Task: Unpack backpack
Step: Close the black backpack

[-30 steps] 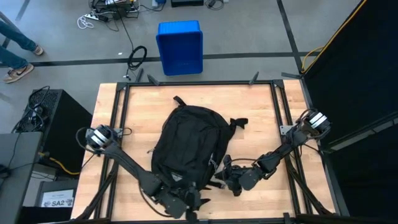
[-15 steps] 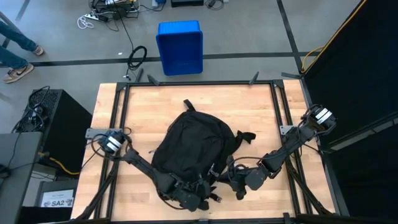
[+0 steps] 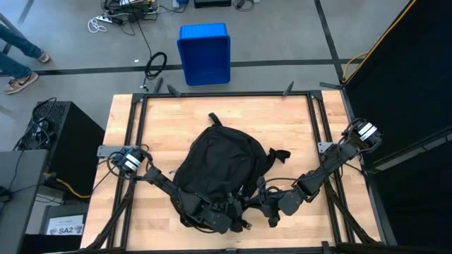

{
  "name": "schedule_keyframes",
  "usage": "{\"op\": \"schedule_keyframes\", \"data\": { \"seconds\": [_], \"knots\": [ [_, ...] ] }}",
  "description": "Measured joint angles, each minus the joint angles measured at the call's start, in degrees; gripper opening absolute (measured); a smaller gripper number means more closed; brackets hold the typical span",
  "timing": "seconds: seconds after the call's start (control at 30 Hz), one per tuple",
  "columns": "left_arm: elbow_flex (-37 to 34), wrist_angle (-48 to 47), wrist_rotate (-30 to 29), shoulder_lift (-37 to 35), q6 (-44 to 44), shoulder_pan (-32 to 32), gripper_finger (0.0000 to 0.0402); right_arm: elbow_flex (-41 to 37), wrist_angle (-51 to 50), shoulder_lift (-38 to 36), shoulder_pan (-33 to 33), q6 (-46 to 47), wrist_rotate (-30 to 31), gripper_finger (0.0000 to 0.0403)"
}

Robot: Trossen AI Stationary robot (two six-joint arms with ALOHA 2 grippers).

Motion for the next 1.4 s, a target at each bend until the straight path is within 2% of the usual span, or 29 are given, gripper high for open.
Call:
{"op": "schedule_keyframes", "data": {
  "seconds": [0.57,0.73,1.1,1.2,1.4],
  "knots": [
    [-0.07,1.97,0.44,0.04,4.48,0.59,0.0013,0.0,0.56,0.0,-1.05,1.47,0.24,0.0],
    [-0.07,1.88,-0.01,0.04,4.56,0.67,0.0001,0.0,0.48,-0.19,-1.01,1.44,1.9,0.0007],
    [0.0,2.56,-0.24,0.04,4.52,0.92,0.0,0.07,0.86,-3.34,1.41,1.56,2.83,0.0117],
    [0.0,2.33,-0.2,0.04,4.55,0.84,0.0,0.09,0.54,-4.61,2.81,0.4,4.7,0.0147],
    [0.0,2.0,-0.04,0.04,5.6,0.53,0.0,0.09,-10.44,-5.17,4.85,0.99,9.19,0.0185]
  ]
}}
